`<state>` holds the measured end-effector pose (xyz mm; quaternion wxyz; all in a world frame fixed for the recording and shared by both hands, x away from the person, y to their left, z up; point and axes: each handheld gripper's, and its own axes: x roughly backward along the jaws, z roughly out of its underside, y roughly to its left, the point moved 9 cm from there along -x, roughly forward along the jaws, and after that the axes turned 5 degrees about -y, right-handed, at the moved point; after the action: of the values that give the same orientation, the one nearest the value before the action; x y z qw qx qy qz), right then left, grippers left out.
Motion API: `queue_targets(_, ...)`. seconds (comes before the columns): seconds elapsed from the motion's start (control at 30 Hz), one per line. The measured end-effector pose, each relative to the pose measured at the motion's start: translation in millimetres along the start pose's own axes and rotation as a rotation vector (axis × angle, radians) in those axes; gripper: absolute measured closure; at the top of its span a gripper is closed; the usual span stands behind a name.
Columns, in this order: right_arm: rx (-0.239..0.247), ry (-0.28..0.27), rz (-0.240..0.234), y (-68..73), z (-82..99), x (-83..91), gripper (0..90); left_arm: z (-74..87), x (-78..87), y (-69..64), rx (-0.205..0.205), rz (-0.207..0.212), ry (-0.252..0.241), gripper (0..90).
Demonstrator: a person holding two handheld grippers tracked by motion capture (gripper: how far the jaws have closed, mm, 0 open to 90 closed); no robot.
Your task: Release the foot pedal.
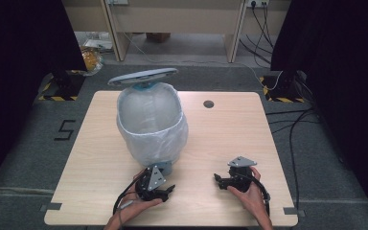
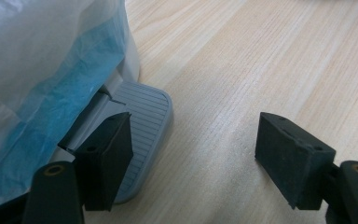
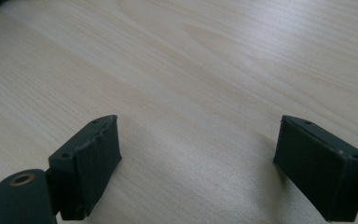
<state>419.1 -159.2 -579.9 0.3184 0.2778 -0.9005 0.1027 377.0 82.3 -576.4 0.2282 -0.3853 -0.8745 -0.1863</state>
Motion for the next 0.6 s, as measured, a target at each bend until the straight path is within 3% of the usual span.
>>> queue_targets(0.6, -0.002, 0.001, 0.004, 0.1, -0.1, -0.3, 13.7, -0.2, 0.3, -0.5, -0.008, -0.002, -0.003, 26.6)
